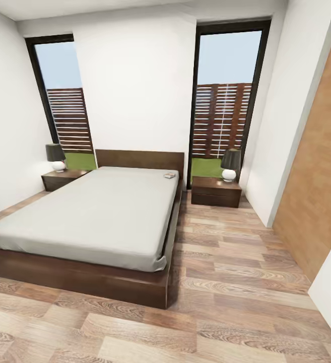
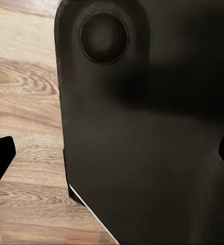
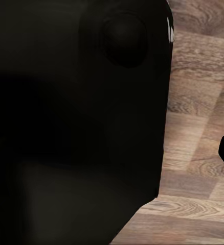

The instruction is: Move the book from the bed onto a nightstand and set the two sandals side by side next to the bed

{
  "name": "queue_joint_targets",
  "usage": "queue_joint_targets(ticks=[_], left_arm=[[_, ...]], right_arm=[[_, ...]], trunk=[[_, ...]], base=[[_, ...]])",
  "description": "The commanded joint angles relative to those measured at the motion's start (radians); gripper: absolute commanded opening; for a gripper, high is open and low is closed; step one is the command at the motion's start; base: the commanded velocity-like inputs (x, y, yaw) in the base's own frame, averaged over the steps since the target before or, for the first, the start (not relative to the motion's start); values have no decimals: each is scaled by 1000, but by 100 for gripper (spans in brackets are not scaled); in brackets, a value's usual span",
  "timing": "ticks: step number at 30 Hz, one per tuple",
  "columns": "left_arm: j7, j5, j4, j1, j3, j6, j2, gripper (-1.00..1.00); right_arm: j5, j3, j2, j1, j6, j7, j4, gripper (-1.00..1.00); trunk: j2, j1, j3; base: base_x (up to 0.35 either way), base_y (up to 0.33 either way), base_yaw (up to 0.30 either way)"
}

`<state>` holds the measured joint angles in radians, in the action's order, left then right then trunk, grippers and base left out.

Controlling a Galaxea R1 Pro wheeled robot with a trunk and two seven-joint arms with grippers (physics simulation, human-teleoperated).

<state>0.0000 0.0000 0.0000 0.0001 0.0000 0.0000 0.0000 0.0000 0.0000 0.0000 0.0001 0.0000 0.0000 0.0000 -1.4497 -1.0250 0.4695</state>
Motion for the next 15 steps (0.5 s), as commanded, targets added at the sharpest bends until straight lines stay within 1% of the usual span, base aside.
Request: queue_joint_targets(ticks=[1, 2, 7, 12, 15], left_arm=[[0, 0, 0, 0, 0, 0, 0, 100], [-2, 5, -2, -2, 5, 0, -5, 100], [-2, 5, -2, -2, 5, 0, -5, 100], [-2, 12, -27, -2, 7, 1, -26, 100], [-2, 13, -33, -2, 7, 1, -30, 100]], right_arm=[[0, 0, 0, 0, 0, 0, 0, 100], [4, 3, -2, 6, 5, -6, 5, 100], [4, 5, -2, 8, 0, -12, 4, 100], [2, 3, -2, 6, 1, -14, 3, 100], [2, 2, -2, 6, 4, -15, 3, 100]], trunk=[[0, 0, 0], [0, 0, 0], [0, 0, 0], [0, 0, 0], [0, 0, 0]], base=[[0, 0, 0], [0, 0, 0], [0, 0, 0], [0, 0, 0], [0, 0, 0]])
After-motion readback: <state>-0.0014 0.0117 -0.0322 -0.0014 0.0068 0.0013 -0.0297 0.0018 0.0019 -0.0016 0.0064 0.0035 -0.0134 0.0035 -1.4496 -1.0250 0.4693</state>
